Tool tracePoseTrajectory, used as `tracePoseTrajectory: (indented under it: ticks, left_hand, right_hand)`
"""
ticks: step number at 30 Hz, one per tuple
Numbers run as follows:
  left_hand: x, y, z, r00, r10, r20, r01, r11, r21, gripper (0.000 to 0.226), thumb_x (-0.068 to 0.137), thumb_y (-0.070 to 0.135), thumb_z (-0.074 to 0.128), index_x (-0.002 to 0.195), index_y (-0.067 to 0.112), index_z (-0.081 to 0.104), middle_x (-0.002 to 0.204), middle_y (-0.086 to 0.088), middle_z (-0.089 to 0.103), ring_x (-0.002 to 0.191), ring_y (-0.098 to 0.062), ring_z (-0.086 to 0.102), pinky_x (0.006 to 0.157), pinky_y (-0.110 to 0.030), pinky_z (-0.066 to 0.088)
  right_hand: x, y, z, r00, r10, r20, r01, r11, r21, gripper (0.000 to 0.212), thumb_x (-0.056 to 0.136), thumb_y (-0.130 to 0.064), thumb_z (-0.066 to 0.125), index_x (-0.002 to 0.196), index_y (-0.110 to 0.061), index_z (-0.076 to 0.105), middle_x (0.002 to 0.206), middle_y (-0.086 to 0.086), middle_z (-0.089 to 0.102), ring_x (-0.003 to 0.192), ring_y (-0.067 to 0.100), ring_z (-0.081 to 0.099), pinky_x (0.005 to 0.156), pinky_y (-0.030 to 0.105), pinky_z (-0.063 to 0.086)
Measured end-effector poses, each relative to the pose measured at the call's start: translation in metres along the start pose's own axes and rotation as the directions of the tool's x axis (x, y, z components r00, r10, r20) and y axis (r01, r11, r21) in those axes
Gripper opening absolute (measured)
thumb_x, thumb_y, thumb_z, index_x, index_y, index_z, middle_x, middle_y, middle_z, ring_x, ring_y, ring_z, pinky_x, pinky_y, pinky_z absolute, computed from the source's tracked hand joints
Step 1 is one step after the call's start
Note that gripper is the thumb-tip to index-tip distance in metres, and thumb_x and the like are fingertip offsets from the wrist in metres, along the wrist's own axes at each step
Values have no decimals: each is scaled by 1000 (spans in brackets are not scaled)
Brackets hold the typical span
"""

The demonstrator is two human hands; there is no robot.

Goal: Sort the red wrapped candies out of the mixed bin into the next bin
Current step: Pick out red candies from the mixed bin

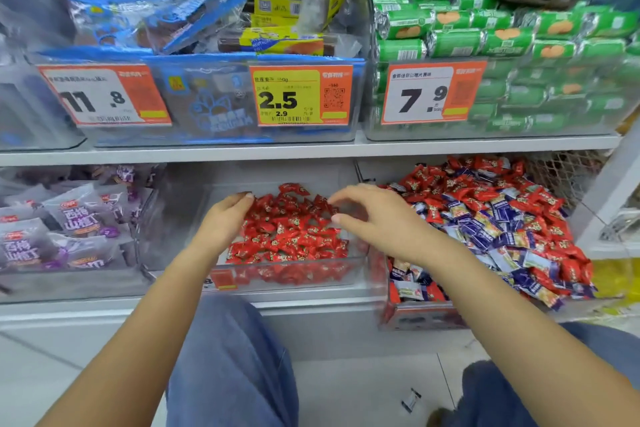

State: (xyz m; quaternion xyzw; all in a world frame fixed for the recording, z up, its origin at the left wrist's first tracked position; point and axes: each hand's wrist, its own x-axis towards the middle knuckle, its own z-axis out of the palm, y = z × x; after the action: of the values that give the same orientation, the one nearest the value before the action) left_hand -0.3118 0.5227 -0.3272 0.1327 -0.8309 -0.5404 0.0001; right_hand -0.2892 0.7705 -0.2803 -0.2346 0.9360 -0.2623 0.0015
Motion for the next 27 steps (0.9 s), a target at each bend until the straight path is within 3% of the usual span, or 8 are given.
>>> tracePoseTrajectory:
  ticks: [4, 7, 11, 15, 17, 20, 23, 27]
  left_hand:
    - [-14, 9, 23, 990, 130, 53, -138, 966, 216, 33, 97, 28, 49, 125, 14, 60, 127, -4, 60, 116, -20, 53, 89, -23, 33]
    - [-34, 24, 64, 944, 285, 166, -324, 893, 313, 40, 96, 34, 48, 131, 16, 54, 127, -3, 57, 117, -22, 52, 92, -25, 35]
    - [-74, 51, 119, 739, 601, 304, -671, 613, 418, 63, 88, 51, 30, 134, 13, 50, 137, -8, 50, 130, -26, 41, 110, -38, 30]
    - [-111, 76, 178, 542, 696, 472, -821, 318, 475, 55, 90, 50, 30, 117, 16, 64, 129, -11, 58, 128, -32, 45, 108, -49, 29]
    - [-121, 87, 204, 573, 556, 602, -802, 229, 552, 60, 93, 56, 24, 135, 21, 49, 145, -12, 40, 139, -32, 26, 115, -53, 12]
    - [-107, 87, 227, 639, 368, 675, -759, 160, 631, 64, 95, 60, 18, 151, 30, 8, 159, -9, 5, 145, -32, -2, 114, -55, -5]
    - [-78, 77, 230, 688, 353, 635, -690, 46, 722, 63, 96, 59, 12, 150, 32, -8, 159, -10, -1, 145, -34, -2, 113, -57, -6]
    - [-44, 89, 217, 807, 291, 514, -492, -152, 857, 64, 99, 46, 24, 151, 24, -6, 157, -14, 4, 142, -39, 6, 113, -58, 3]
  right_hand:
    - [-54, 40, -27, 990, 68, -123, -70, 997, -17, 20, 93, -29, 56, 110, -27, 66, 108, -17, 61, 100, -2, 53, 86, 17, 39]
    - [-94, 76, -42, 964, 156, -213, -171, 984, -53, 17, 92, -31, 57, 107, -30, 66, 107, -15, 62, 103, 3, 53, 85, 20, 37]
    - [-142, 120, -63, 890, 266, -369, -325, 940, -107, 38, 85, -48, 50, 108, -24, 67, 109, -6, 63, 103, 12, 54, 86, 28, 38]
    - [-166, 154, -78, 708, 420, -567, -490, 871, 33, 41, 83, -42, 49, 109, -15, 66, 108, 5, 63, 105, 20, 53, 85, 27, 35]
    - [-166, 165, -78, 598, 465, -653, -537, 837, 104, 40, 84, -39, 48, 110, -13, 66, 110, 11, 63, 107, 25, 53, 84, 27, 34]
    - [-156, 174, -71, 460, 506, -730, -530, 816, 232, 35, 89, -33, 52, 115, -11, 62, 116, 13, 60, 111, 28, 51, 91, 33, 37]
    - [-155, 185, -66, 450, 519, -727, -548, 803, 234, 40, 89, -24, 54, 126, -9, 55, 125, 15, 54, 117, 27, 47, 96, 31, 35]
    - [-168, 200, -66, 449, 686, -572, -625, 699, 348, 53, 89, -26, 59, 138, -16, 41, 134, 9, 51, 118, 27, 51, 98, 38, 41]
